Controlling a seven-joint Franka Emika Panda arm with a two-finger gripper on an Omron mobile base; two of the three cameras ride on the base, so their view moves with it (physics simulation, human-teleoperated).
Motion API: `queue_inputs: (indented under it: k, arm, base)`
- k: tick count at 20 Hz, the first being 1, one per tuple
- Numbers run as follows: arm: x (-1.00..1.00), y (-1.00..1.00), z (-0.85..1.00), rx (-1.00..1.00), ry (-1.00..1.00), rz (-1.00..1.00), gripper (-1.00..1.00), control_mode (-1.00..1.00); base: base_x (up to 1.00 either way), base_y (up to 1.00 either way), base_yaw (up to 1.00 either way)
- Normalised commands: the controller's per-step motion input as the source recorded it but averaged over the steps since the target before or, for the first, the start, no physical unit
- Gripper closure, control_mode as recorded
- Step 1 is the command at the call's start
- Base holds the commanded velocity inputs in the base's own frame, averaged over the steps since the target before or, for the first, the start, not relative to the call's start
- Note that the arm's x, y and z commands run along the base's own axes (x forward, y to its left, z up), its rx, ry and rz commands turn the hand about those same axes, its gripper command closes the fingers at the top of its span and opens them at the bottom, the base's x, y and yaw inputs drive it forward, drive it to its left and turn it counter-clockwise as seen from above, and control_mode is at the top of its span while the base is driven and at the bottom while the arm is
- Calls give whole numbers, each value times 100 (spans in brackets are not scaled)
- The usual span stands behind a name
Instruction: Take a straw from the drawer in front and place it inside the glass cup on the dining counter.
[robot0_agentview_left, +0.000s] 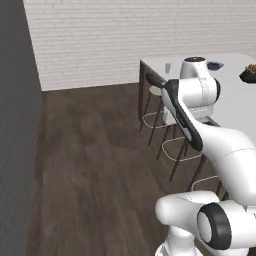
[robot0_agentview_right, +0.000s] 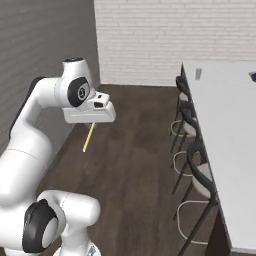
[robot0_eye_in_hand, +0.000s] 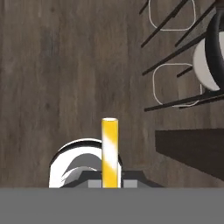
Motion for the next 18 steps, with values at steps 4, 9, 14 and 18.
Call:
queue_inputs:
  k: [4,9,14,18]
  arm:
    - [0,0,0,0,0,0,100,100]
    - [0,0,0,0,0,0,100,100]
    - [0,0,0,0,0,0,100,100]
    - [0,0,0,0,0,0,100,100]
  base:
    - [44,98,-55]
    - [84,79,-55]
    - [100,74,-53]
    - [96,93,-51]
